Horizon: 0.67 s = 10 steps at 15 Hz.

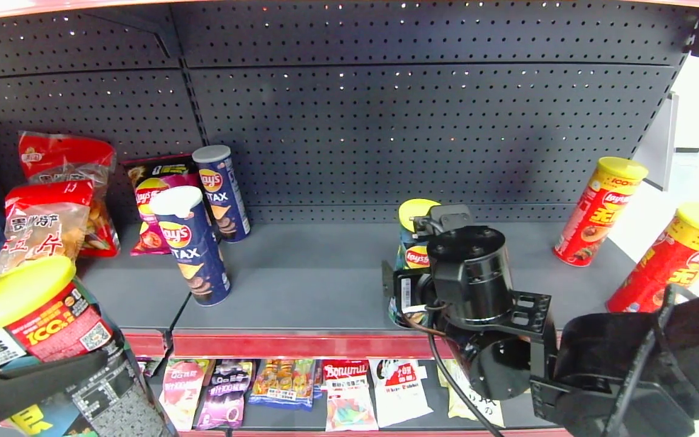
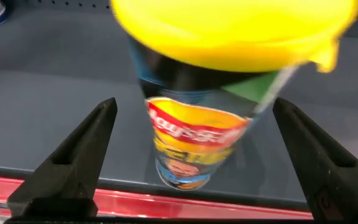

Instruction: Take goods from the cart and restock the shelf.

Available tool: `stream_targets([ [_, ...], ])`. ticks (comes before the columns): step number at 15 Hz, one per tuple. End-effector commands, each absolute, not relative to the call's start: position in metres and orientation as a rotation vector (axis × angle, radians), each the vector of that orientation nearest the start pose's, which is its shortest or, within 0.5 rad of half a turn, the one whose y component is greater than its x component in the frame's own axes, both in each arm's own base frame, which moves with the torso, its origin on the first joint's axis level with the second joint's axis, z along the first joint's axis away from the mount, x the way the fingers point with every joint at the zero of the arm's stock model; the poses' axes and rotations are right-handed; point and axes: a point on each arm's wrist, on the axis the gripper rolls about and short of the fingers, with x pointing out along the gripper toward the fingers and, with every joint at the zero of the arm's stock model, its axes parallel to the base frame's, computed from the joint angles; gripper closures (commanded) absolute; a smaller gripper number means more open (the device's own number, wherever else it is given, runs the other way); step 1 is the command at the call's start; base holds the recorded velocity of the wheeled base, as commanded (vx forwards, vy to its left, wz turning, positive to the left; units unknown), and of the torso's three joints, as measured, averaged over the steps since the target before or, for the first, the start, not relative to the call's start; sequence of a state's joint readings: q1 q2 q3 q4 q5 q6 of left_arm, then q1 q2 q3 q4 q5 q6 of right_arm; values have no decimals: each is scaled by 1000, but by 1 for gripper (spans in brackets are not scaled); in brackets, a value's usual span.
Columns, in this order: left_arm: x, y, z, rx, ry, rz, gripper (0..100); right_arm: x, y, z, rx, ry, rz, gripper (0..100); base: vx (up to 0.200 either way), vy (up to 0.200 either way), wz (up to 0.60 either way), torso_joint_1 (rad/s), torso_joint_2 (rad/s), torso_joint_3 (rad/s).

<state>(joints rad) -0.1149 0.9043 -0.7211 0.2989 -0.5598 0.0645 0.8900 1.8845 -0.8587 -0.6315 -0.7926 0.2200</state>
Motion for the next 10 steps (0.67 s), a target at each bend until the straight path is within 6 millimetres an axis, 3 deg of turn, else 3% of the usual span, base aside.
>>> stream_targets([
  [1,85,-22,232,-47,455,-676,100,219,246,140,-73,272,67,0,0,0,0,0,0,0],
  [6,84,-22,233,-46,451,-677,100,204,230,131,-75,295,19,0,0,0,0,0,0,0],
  [10,84,-22,233,-46,451,-677,100,204,228,134,-50,284,1,0,0,0,0,0,0,0],
])
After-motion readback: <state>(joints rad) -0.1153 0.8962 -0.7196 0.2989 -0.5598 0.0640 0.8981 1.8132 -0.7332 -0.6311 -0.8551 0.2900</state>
